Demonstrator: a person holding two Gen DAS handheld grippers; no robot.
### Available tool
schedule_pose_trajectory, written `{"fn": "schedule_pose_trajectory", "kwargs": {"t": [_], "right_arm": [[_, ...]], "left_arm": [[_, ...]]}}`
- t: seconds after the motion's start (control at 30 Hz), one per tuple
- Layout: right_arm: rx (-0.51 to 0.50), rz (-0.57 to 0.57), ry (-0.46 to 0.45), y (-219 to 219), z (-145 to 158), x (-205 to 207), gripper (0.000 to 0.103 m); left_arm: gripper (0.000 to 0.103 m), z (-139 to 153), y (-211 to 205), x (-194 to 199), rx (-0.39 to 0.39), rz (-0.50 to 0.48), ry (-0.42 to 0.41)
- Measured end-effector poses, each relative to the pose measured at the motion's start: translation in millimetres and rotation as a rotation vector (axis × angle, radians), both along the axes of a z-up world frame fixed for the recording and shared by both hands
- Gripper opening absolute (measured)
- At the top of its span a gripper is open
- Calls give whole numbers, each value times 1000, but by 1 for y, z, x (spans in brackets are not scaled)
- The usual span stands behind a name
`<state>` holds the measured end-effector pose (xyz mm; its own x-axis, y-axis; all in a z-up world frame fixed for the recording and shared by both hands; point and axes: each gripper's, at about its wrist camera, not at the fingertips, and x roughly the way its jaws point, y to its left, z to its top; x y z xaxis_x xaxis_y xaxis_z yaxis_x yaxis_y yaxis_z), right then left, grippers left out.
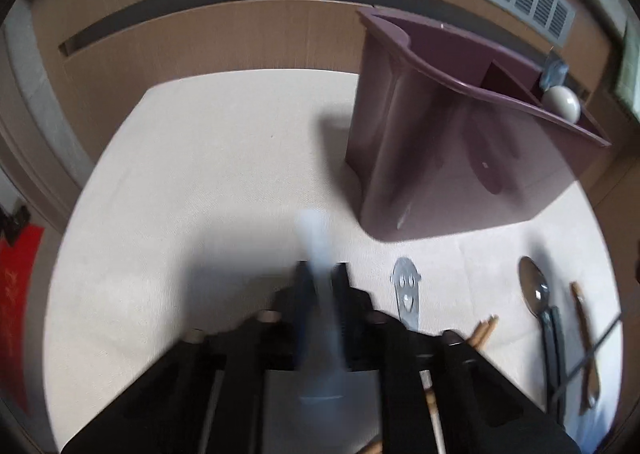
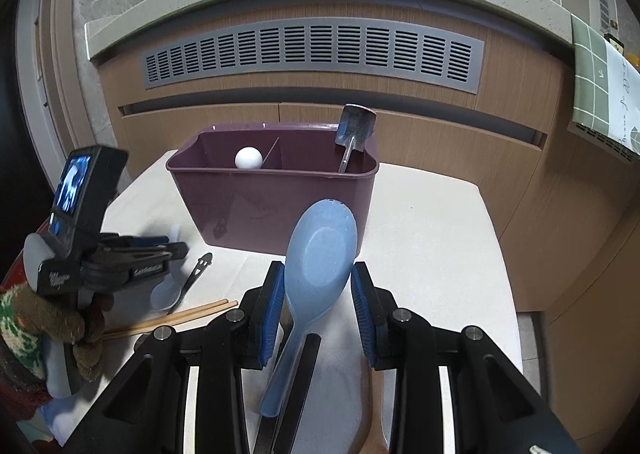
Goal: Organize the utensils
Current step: 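Lift the white spoon with the left tool while the right tool carries the blue spoon over the caddy, then open both tools over the maroon caddy to drop the white and blue spoons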
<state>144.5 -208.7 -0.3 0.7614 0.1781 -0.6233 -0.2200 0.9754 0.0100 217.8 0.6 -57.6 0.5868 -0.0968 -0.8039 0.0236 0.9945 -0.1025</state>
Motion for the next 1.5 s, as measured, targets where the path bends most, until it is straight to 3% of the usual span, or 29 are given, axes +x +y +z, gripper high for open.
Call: {"fn": "schedule_pose_trajectory", "kwargs": {"t": [0.1,0.2,0.4,0.53,0.6,0.7,0.77,0.87,0.97,1.03,1.1,1.27,1.5], "right_arm": [[3,0,-16,-3,3,-2,30],[6,6,-34,-4,9,-5,30],[23,10,-75,-3,22,-11,28],[48,-2,-129,-7,38,-15,28],[78,2,-161,-12,55,-16,28],[95,10,-260,-20,106,-12,28],[97,13,-322,-24,137,-9,28],[81,24,-388,-31,174,10,28],[71,27,-382,-37,175,33,28],[78,32,-361,-40,165,50,28],[76,31,-340,-41,153,64,28],[70,46,-293,-40,123,89,28],[43,47,-274,-29,99,109,28]], "left_arm": [[9,8,15,-25,-100,-6,-25],[9,32,20,-54,-176,-20,-103],[9,94,15,-81,-258,-78,-284],[9,143,5,-96,-272,-145,-441],[10,175,-3,-95,-318,-166,-567],[10,213,-12,-83,-373,-175,-766],[10,223,-21,-68,-417,-191,-848],[10,214,-26,-36,-487,-167,-831],[10,193,-28,-4,-506,-89,-784],[9,183,-38,5,-444,-46,-796],[10,166,-51,9,-327,1,-843],[10,136,-68,13,-176,78,-912],[10,106,-67,24,-179,159,-882]]}}
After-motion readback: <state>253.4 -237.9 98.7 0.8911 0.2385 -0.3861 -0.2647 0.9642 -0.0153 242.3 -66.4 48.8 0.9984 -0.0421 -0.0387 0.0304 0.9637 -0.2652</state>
